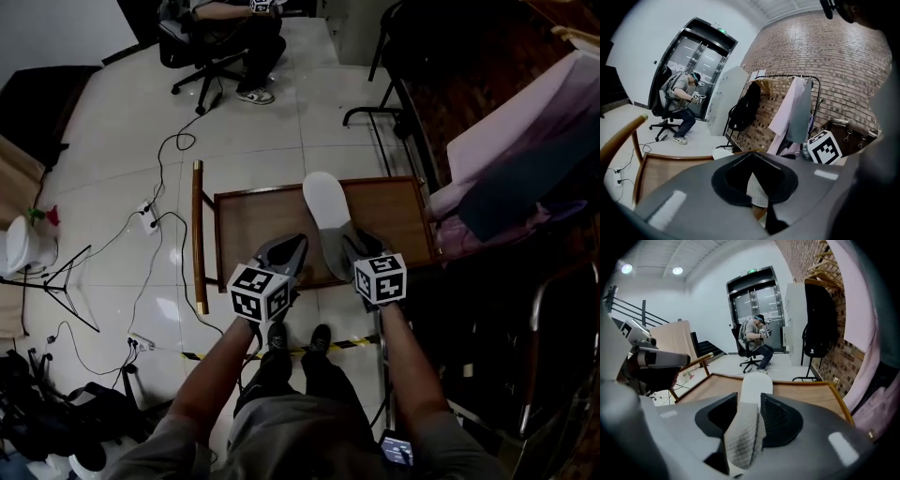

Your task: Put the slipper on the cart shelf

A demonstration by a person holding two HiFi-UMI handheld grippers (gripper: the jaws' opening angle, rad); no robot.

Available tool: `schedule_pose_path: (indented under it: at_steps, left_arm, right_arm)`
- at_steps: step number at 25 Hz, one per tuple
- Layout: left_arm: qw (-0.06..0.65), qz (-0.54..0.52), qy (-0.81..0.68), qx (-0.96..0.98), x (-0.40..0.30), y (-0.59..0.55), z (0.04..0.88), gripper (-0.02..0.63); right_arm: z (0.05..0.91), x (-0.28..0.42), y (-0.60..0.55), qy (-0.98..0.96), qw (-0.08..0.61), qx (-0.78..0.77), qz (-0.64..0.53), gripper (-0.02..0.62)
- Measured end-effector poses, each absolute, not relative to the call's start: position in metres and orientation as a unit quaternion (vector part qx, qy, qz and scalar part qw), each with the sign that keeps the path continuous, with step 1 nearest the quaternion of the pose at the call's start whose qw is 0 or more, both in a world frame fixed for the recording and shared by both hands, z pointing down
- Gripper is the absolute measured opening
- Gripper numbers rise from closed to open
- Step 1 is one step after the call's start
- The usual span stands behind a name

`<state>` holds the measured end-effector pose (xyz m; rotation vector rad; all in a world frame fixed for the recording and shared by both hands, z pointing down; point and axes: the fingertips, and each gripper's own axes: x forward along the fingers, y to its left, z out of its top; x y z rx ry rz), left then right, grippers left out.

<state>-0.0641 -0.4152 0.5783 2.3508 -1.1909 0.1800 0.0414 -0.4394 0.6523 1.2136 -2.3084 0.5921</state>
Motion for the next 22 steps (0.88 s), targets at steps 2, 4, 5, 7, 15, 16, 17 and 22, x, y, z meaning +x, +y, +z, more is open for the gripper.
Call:
schedule_pose_path:
  at_steps: [2, 4, 5, 7, 15, 16, 17, 22]
  left_arm:
    - [0.253, 0.071, -0.437, 0.86, -0.061, -0.42, 0.587, 0.006]
    - [0.261, 0.075, -0.438, 0.857, -0.06, -0.42, 0.596, 0.006]
    - [0.265, 0.076, -0.439, 0.855, -0.06, -0.42, 0.6, 0.006]
    - [0.271, 0.077, -0.441, 0.852, -0.061, -0.418, 0.607, 0.006]
    - [0.277, 0.082, -0.442, 0.849, -0.071, -0.412, 0.619, 0.006]
    - [0.275, 0.084, -0.44, 0.85, -0.071, -0.412, 0.618, 0.006]
    - [0.273, 0.085, -0.439, 0.852, -0.071, -0.412, 0.616, 0.006]
    - [0.262, 0.083, -0.437, 0.856, -0.069, -0.415, 0.603, 0.006]
  right_arm:
    - [0.674, 0.039, -0.45, -0.835, 0.248, 0.437, 0.223, 0.145]
    - [0.692, 0.036, -0.458, -0.832, 0.263, 0.432, 0.23, 0.153]
    - [0.701, 0.034, -0.461, -0.829, 0.27, 0.431, 0.233, 0.153]
    - [0.716, 0.033, -0.466, -0.824, 0.28, 0.431, 0.239, 0.153]
    - [0.746, 0.024, -0.463, -0.817, 0.307, 0.419, 0.251, 0.021]
    - [0.743, 0.023, -0.461, -0.82, 0.308, 0.415, 0.249, 0.014]
    - [0.738, 0.023, -0.46, -0.823, 0.307, 0.41, 0.244, 0.012]
    - [0.699, 0.023, -0.458, -0.84, 0.281, 0.408, 0.223, 0.011]
